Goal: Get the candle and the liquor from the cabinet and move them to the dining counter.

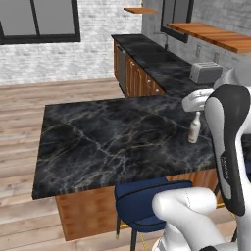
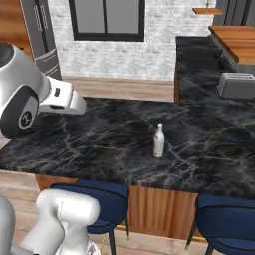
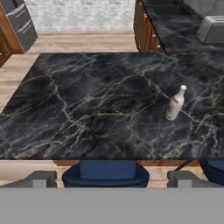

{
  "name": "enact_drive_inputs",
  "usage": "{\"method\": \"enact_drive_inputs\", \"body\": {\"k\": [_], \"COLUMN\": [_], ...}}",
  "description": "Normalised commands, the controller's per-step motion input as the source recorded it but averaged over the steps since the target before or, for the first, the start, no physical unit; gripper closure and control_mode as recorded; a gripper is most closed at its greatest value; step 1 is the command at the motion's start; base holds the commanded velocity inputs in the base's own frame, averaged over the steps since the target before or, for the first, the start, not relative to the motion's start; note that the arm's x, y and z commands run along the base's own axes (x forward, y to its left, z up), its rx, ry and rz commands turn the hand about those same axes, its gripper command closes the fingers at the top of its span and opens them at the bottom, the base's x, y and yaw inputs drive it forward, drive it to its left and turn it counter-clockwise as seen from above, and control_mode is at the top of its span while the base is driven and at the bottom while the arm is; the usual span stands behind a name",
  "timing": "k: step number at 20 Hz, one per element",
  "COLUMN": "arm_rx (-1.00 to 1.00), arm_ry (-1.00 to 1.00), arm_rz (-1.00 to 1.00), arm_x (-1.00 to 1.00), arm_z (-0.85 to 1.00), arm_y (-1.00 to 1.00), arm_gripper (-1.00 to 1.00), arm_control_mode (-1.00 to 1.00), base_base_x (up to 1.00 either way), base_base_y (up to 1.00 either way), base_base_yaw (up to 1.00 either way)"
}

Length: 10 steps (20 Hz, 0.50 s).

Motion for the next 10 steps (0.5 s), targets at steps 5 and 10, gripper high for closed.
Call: {"method": "enact_drive_inputs", "body": {"k": [5, 10], "arm_rx": [-0.08, -0.04], "arm_ry": [0.06, 0.05], "arm_rz": [0.0, 0.0], "arm_x": [-0.45, -0.23], "arm_z": [0.01, 0.0], "arm_y": [0.04, 0.04], "arm_gripper": [-1.0, -1.0], "arm_control_mode": [-1.0, -1.0], "base_base_x": [0.0, 0.0], "base_base_y": [0.0, 0.0], "base_base_yaw": [0.0, 0.0]}}
